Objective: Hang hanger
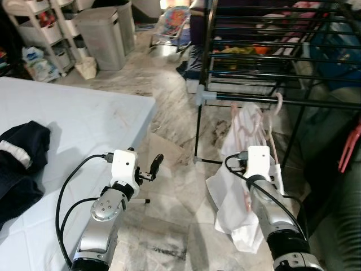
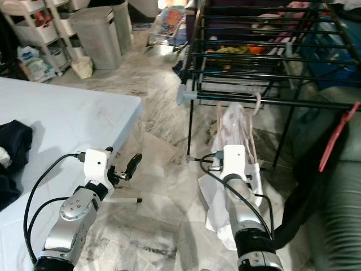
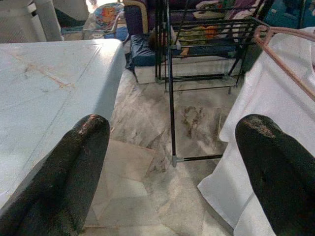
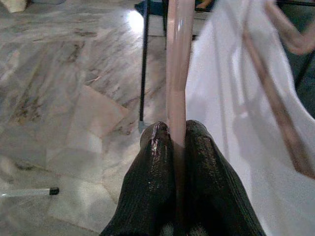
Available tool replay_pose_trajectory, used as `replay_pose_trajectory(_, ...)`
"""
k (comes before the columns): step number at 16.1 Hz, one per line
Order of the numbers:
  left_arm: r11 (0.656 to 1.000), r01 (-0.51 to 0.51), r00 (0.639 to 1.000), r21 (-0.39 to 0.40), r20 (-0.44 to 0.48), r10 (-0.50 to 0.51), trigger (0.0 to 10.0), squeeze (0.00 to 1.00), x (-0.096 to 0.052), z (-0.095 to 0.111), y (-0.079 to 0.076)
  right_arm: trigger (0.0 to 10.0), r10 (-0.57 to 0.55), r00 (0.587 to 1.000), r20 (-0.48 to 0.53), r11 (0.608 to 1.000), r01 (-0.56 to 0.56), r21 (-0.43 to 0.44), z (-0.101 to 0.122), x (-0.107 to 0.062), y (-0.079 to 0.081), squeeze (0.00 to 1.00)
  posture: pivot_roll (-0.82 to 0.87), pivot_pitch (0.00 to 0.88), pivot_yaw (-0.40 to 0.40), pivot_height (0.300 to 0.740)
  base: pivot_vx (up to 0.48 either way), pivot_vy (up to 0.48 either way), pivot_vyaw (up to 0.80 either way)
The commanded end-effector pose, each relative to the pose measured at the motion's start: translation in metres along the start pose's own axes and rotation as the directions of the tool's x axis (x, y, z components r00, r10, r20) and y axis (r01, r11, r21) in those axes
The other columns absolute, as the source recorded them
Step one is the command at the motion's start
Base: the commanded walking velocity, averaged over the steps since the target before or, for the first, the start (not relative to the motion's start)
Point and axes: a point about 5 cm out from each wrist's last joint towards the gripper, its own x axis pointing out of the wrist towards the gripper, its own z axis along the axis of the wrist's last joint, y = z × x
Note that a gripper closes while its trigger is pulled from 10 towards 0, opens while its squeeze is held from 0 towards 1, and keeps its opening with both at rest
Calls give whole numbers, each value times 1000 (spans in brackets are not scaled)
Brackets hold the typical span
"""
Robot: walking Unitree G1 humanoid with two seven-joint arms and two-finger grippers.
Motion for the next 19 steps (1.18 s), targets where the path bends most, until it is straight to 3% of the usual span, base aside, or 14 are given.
replay_pose_trajectory(1, 1000, -3, 1000, 5, 3, 3, 10000, 0, 1, 3, 2, 10000, 16, 998, 57, 1000, -15, -11, 19, 7, 4, 0, -15, 0, 65, 740, 0, 0, 0)
replay_pose_trajectory(5, 1000, -4, 1000, 3, -2, 4, 10000, 0, -3, 2, 0, 10000, 21, 990, 139, 1000, -17, -27, 64, 27, 12, 0, 10, 0, 61, 740, 0, 0, 0)
replay_pose_trajectory(7, 1000, -10, 1000, 6, -13, 10, 10000, 0, -12, 0, 2, 10000, 5, 991, 130, 1000, -2, -29, 72, 33, 14, 0, 38, 0, 59, 740, 0, 0, 0)
replay_pose_trajectory(9, 1000, -19, 999, 14, -32, 20, 10000, 0, -21, -2, 5, 10000, -44, 995, 89, 998, 41, 37, 76, 40, 8, 0, 62, 11, 64, 740, 0, 0, 0)
replay_pose_trajectory(12, 1000, -20, 998, 22, -51, 21, 10000, 0, -31, -3, 8, 10000, -85, 996, 19, 992, 83, 89, 72, 43, 1, 0, 79, 28, 76, 740, 0, 0, 0)
replay_pose_trajectory(14, 999, -11, 998, 30, -60, 13, 10000, 0, -32, -1, 9, 10000, -128, 986, -102, 971, 146, 190, 55, 43, -8, 0, 91, 36, 81, 740, 0, 0, 0)
replay_pose_trajectory(19, 999, -7, 998, 34, -68, 9, 10000, 0, -31, 1, 9, 10000, -129, 970, -206, 959, 174, 221, 33, 40, -11, 0, 93, 32, 83, 740, 0, 0, 0)
